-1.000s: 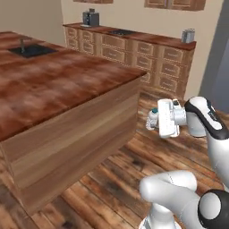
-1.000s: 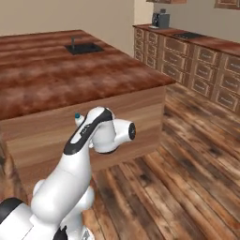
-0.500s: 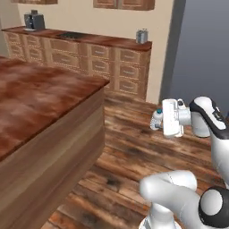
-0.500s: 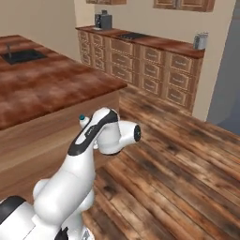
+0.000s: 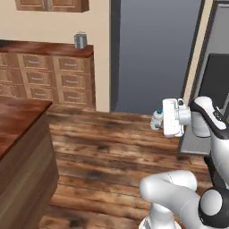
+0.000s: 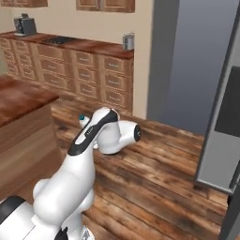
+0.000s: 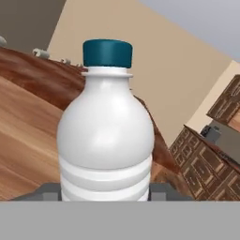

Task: Take the bottled waters from the counter and place them in the freezer to freeze. Close the freezer door after placing the bottles.

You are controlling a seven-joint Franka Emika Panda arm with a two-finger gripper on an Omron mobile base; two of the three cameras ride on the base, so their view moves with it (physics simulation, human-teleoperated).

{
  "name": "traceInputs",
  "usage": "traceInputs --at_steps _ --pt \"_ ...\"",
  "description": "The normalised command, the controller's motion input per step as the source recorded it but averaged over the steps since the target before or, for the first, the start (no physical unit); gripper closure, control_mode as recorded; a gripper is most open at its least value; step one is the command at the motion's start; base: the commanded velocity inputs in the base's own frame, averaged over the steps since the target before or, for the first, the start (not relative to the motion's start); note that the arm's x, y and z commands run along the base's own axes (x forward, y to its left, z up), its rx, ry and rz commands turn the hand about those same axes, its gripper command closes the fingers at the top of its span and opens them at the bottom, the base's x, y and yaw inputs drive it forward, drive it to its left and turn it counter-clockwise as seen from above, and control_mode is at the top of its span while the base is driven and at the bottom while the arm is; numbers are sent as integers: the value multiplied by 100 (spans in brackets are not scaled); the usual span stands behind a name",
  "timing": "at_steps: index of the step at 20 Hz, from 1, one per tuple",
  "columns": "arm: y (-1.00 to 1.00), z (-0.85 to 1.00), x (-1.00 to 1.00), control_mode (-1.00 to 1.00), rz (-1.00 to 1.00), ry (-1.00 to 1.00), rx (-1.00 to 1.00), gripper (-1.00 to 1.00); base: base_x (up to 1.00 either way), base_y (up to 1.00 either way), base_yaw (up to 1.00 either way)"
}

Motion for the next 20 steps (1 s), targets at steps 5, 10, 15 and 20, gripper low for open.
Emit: traceInputs --at_steps 5,10,15,20 --pt "0 0 0 100 0 0 0 100 100 -9 -29" --pt "0 0 0 100 0 0 0 100 91 -11 -34" --pt "0 0 0 100 0 0 0 100 76 -4 -52" --pt "0 0 0 100 0 0 0 100 87 -1 -38"
